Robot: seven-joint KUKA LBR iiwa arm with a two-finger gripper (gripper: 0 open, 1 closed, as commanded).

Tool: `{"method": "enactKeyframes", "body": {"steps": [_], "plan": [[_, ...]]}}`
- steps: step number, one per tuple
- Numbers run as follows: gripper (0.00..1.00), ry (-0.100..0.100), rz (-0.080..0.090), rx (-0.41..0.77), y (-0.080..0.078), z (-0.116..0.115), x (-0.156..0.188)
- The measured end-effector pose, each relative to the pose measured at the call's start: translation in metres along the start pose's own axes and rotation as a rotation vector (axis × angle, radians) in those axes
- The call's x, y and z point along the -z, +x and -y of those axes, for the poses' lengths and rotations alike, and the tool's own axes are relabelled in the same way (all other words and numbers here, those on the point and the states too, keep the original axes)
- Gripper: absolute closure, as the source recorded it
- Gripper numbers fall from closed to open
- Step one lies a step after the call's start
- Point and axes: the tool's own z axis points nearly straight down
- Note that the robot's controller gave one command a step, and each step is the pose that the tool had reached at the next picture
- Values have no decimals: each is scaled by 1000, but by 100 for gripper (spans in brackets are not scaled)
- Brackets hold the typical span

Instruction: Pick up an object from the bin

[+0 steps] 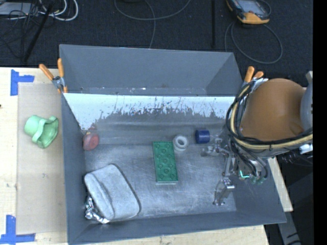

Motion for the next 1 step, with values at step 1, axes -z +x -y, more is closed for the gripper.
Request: {"method": "enactKeyframes", "body": {"steps": [1], "plan": [[0,0,11,124,-41,-56,-121]]}}
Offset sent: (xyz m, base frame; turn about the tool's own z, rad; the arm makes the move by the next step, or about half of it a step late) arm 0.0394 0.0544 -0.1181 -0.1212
